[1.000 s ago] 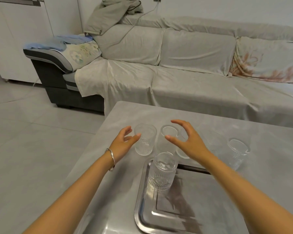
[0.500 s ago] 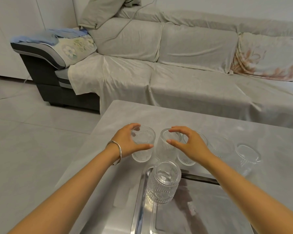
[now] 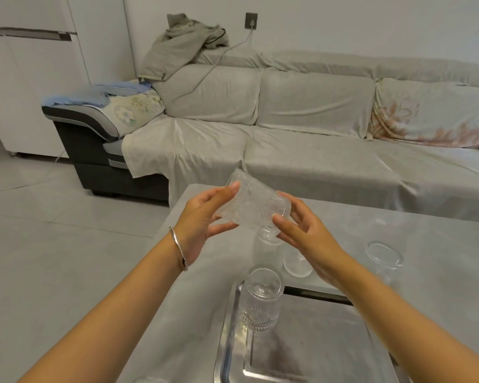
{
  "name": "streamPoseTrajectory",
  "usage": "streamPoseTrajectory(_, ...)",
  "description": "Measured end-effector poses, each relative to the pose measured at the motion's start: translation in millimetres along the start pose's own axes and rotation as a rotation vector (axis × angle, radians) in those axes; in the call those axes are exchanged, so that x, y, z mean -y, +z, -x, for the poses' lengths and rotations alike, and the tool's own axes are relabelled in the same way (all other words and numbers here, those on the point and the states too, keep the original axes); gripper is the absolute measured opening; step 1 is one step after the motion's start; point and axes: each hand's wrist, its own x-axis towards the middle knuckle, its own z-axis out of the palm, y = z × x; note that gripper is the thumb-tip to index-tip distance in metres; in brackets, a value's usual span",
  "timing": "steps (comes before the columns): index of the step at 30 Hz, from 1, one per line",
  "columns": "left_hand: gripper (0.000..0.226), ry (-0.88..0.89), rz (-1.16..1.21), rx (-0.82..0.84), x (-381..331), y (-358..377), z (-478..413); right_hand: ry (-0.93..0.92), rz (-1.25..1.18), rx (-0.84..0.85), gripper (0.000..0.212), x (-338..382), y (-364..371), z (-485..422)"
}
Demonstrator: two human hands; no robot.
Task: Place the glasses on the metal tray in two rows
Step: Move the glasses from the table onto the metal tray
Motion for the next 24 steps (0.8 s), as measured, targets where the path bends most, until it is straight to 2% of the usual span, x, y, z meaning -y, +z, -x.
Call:
streamPoseTrajectory(3,0.035,0.024,0.041,0.1,-7,19,14,0.001,-0.107,-0.039,0.062,17,-7,17)
streamPoseTrajectory(7,0.052,0.004,0.101,0.141,-3,43,24,-0.014,-0.148,-0.139,0.069,27,-23,42)
streamPoseTrajectory(11,0.05,-0.045,0.131,0.213,3,62,30,-0.044,-0.055,-0.253,0.077,33,-42,66)
streamPoseTrajectory(14,0.054,0.008,0.096,0.126,16,66,31,-0.067,0.089,-0.324,0.091,36,-60,81)
streamPoseTrajectory(17,0.055,0.1,-0.224,-0.031,43,60,29,-0.085,0.223,-0.379,0.091,35,-73,93)
streamPoseTrajectory(20,0.055,0.102,-0.583,0.019,79,48,29,-0.089,0.35,-0.399,0.084,26,-80,97)
streamPoseTrajectory(24,0.055,0.043,-0.652,0.056,109,39,31,-0.065,0.516,-0.356,0.089,3,-78,98)
